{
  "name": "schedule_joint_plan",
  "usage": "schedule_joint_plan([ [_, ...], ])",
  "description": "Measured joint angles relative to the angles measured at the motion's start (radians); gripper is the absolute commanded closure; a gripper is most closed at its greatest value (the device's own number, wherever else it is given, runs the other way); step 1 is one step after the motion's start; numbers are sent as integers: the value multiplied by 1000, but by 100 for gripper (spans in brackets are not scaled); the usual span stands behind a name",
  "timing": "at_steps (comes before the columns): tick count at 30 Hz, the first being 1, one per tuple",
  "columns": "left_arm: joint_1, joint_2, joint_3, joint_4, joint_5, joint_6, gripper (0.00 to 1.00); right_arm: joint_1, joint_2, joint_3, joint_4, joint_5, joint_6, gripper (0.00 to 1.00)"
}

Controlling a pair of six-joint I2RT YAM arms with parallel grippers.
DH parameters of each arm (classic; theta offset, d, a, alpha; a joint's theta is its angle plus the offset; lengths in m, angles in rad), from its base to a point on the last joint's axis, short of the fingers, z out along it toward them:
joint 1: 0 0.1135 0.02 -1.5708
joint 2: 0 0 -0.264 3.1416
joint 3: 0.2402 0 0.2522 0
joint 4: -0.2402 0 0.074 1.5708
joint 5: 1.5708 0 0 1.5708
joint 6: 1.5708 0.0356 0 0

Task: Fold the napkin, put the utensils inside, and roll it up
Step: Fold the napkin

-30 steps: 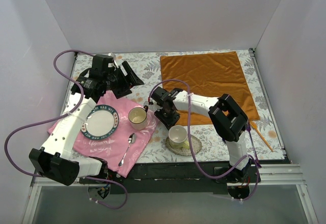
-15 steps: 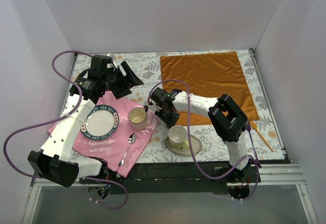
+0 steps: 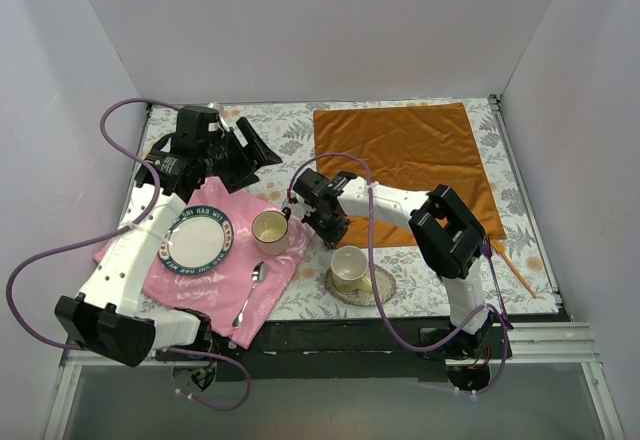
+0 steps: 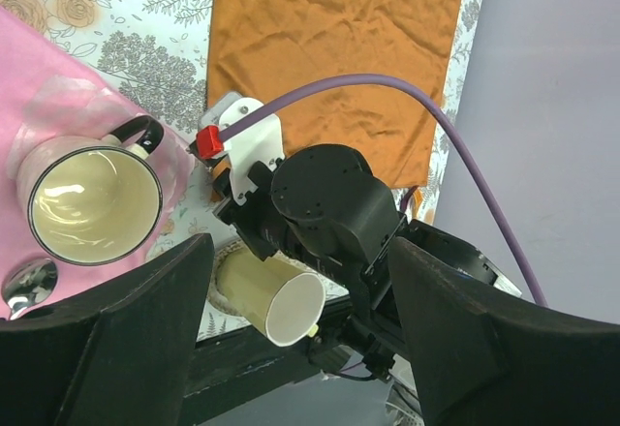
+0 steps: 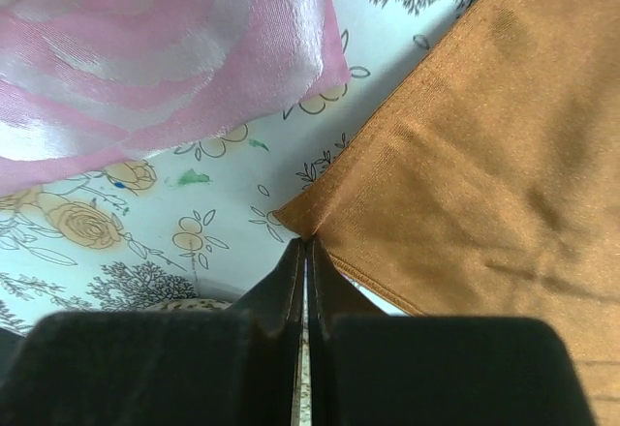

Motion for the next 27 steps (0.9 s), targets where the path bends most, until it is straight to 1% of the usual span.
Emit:
schedule_joint_plan([
  [7, 0, 29, 0, 9, 21, -7, 28, -12, -11, 39, -16, -6, 5, 99],
  [16, 0, 42, 0, 8, 28, -6, 28, -53, -70, -4, -18, -19, 44, 99],
  [23, 0, 60, 8, 7, 45, -6, 28, -190, -188, -3, -48, 25, 69, 99],
  [27, 0, 85, 27, 6, 62, -6, 28, -290, -212, 29, -57, 52, 62, 99],
])
